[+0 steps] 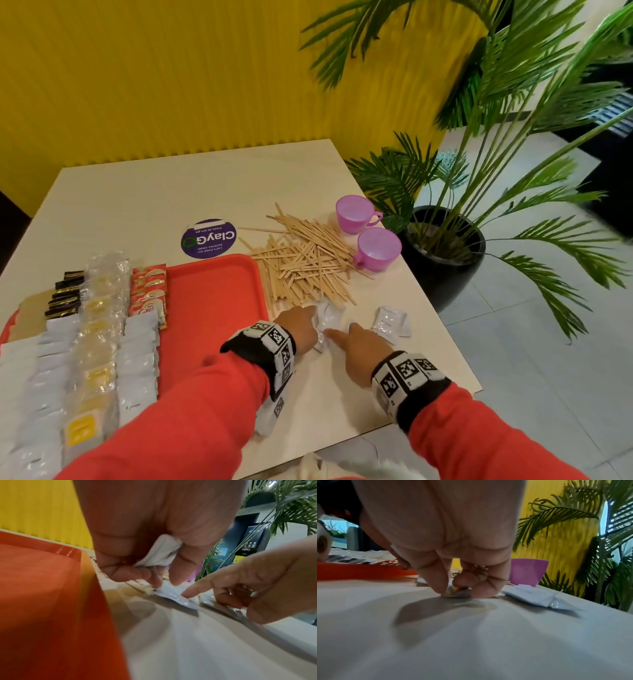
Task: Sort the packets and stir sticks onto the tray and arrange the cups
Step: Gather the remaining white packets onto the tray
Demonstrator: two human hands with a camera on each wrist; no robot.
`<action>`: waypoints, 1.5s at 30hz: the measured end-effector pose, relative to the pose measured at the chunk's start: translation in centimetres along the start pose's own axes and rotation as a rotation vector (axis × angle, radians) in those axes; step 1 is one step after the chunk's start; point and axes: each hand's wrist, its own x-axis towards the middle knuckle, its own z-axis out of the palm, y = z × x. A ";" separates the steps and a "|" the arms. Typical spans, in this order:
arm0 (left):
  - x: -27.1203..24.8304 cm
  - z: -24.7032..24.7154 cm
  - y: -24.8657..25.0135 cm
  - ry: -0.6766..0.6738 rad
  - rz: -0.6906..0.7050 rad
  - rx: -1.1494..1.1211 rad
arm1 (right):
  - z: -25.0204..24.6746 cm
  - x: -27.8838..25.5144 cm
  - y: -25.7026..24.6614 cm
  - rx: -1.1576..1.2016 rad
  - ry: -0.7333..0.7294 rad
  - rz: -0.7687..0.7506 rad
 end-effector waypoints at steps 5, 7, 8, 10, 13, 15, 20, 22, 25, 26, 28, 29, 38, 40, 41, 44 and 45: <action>0.4 0.1 0.5 -0.053 -0.002 0.143 | 1.2 0.0 1.0 0.106 -0.011 -0.061; 0.2 -0.2 0.8 -0.029 0.020 0.195 | 1.2 0.2 1.5 0.155 0.039 -0.061; 0.2 -0.4 1.0 -0.015 0.032 0.227 | 1.2 0.4 1.6 0.182 0.089 -0.053; 0.0 -0.4 1.3 -0.008 0.043 0.267 | 1.0 0.8 1.8 0.225 0.189 -0.032; -0.4 -0.5 1.8 0.012 0.033 0.217 | 1.1 1.3 1.6 0.190 0.187 -0.022; -0.5 -0.7 1.7 0.033 0.018 0.087 | 1.4 1.5 1.3 0.136 0.154 0.002; 0.2 -1.7 0.6 0.053 -0.028 -0.479 | 1.8 1.7 1.1 0.063 0.178 -0.031; -0.3 -2.0 0.2 0.030 -0.094 -0.789 | 1.7 2.0 1.3 0.082 0.227 -0.040; -0.8 -2.6 -0.5 -0.041 -0.065 -0.999 | 0.9 2.7 1.3 0.192 0.316 0.066; -1.0 -2.8 -0.7 -0.065 -0.042 -1.025 | 0.6 3.1 1.2 0.216 0.330 0.116; -1.2 -3.0 -1.0 -0.085 -0.018 -1.036 | 0.2 3.7 0.9 0.237 0.306 0.211; -1.2 -2.9 -1.1 -0.095 -0.014 -1.035 | 0.2 4.1 0.7 0.239 0.290 0.248; -1.5 -3.5 -1.4 -0.065 -0.036 -0.975 | 0.1 5.9 0.7 0.271 0.184 0.302; -1.4 -3.6 -1.6 -0.069 -0.042 -0.980 | 0.0 5.8 0.7 0.290 0.192 0.296; -1.4 -3.7 -1.7 -0.055 -0.037 -0.968 | -0.1 5.7 0.8 0.318 0.207 0.286; -1.3 -3.9 -2.2 0.085 0.012 -0.909 | -0.5 5.4 1.0 0.344 0.268 0.288; -1.1 -3.9 -2.5 0.138 0.034 -0.888 | -0.6 5.3 1.1 0.351 0.285 0.302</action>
